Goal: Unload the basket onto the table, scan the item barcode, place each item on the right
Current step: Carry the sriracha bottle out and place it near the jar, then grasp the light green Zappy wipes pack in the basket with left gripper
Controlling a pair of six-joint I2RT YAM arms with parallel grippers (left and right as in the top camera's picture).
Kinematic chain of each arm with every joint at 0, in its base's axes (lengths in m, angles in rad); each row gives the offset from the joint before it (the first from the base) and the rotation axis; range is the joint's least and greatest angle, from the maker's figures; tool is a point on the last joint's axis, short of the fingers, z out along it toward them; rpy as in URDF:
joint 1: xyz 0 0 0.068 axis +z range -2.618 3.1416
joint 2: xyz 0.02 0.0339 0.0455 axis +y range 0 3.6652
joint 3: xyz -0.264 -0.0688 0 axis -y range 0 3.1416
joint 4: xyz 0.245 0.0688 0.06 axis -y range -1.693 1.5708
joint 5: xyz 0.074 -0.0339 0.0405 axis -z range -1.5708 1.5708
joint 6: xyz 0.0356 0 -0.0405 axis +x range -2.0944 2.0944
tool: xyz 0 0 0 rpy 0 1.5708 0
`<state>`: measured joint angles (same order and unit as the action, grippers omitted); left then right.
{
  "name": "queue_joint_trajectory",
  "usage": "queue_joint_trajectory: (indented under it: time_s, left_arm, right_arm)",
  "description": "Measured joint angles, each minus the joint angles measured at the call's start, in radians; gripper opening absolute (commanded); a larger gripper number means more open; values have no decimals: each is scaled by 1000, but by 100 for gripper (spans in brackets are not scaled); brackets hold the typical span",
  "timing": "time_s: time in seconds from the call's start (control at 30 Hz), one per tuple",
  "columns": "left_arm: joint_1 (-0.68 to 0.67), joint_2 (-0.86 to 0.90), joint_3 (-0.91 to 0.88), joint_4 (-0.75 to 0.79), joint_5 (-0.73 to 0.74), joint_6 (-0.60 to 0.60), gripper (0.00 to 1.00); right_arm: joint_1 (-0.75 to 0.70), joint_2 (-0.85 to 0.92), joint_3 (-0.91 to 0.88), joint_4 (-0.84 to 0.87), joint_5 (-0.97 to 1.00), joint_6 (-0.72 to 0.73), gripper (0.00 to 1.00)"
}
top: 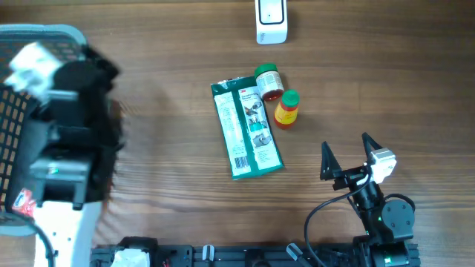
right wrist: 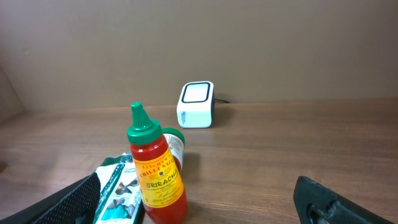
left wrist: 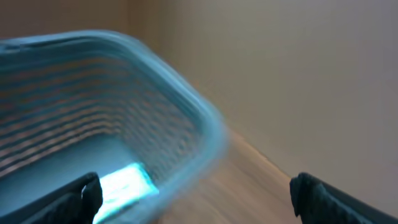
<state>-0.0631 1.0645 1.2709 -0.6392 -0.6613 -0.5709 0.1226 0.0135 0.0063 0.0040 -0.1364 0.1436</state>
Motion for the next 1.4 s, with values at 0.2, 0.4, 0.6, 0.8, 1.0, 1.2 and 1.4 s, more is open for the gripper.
queue_joint_trajectory:
  time_s: [0.2, 0.4, 0.6, 0.8, 1.0, 1.2, 1.4]
  left_arm:
    - [480, 55, 0, -40, 359, -151, 100]
    - [711, 365, 5, -83, 661, -187, 100]
    - [718, 648, 0, -14, 764, -189, 100]
    - [709, 803, 0, 38, 821, -166, 91]
    - [680, 841, 1, 64, 828, -127, 40]
    - [663, 842, 8, 63, 836, -66, 4]
    - [703, 728, -5, 12, 843, -56, 4]
  right_arm:
    - [0, 0, 0, 0, 0, 0, 100]
    - [0, 0, 0, 0, 0, 0, 100]
    - [0, 0, 0, 0, 0, 0, 100]
    - [0, 0, 0, 0, 0, 0, 100]
    - [0, 0, 0, 0, 0, 0, 100]
    - [0, 0, 0, 0, 0, 0, 100]
    - [0, 0, 0, 0, 0, 0, 100]
